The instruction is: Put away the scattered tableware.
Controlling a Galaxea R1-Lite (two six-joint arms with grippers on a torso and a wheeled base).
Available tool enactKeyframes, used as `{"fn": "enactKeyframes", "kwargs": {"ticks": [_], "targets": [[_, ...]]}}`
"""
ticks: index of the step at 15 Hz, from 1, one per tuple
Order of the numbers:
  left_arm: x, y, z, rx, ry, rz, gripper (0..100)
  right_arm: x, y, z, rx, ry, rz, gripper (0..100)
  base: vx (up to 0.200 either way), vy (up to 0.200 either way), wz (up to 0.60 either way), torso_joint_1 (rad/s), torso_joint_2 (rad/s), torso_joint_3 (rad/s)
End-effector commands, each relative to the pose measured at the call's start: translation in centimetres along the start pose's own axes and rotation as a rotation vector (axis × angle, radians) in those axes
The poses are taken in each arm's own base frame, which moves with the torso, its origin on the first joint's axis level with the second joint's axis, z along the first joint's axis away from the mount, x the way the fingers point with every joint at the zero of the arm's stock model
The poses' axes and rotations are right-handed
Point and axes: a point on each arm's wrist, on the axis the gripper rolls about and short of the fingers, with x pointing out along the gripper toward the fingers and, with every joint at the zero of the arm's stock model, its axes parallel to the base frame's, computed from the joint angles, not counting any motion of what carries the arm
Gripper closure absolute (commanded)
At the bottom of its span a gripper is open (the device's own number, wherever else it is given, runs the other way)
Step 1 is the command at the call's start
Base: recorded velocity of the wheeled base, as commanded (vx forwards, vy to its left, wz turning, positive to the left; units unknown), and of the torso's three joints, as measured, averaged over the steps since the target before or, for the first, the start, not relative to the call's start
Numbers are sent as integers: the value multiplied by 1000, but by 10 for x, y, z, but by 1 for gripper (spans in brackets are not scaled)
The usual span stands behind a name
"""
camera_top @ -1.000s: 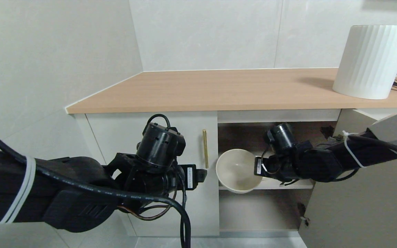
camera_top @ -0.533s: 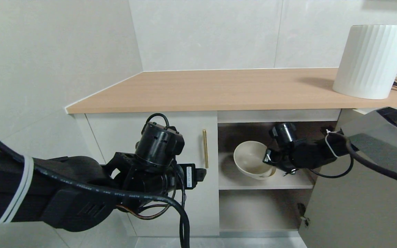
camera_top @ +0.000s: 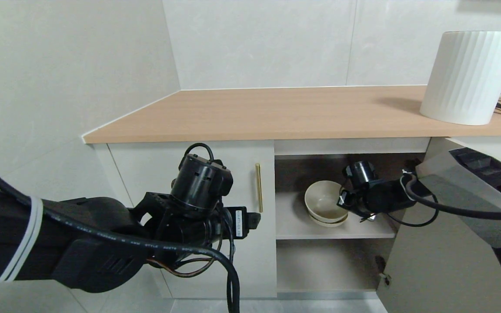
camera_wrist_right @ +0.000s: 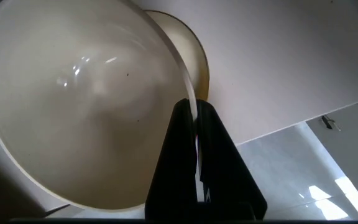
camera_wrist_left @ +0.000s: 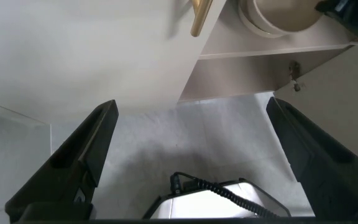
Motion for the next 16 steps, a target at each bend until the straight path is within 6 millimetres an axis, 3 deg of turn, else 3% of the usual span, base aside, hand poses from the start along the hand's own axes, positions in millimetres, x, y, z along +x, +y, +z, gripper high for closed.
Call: {"fn": "enactKeyframes", "kwargs": {"ticks": [1,4,5,12,13,14,15,16], "targets": [[0,0,0,0,1,1,0,7,-2,-3,-2,7,-9,100,0,0,0,0,0,0],[1,0,0,-1,1,2,0,9,-5,-1,4,3,-14,100,0,0,0,0,0,0],[1,0,0,-1,1,2,0,9,-5,-1,4,3,-14,0,0,0,0,0,0,0],[-3,4,6,-23,-20,3,0,-9,-3,4,3,4,-4,0,0,0,0,0,0,0],[-22,13,20,-71,-77,-5,0,-43,1,3,-18,18,28,0,0,0,0,0,0,0],[-29,16,24,-81,-95,-9,0,-52,1,2,-25,24,36,0,0,0,0,0,0,0],[-61,30,33,-108,-154,-40,0,-93,2,-5,-64,47,82,0,0,0,0,0,0,0],[-62,31,33,-107,-155,-42,0,-95,2,-6,-66,48,84,0,0,0,0,0,0,0]]}}
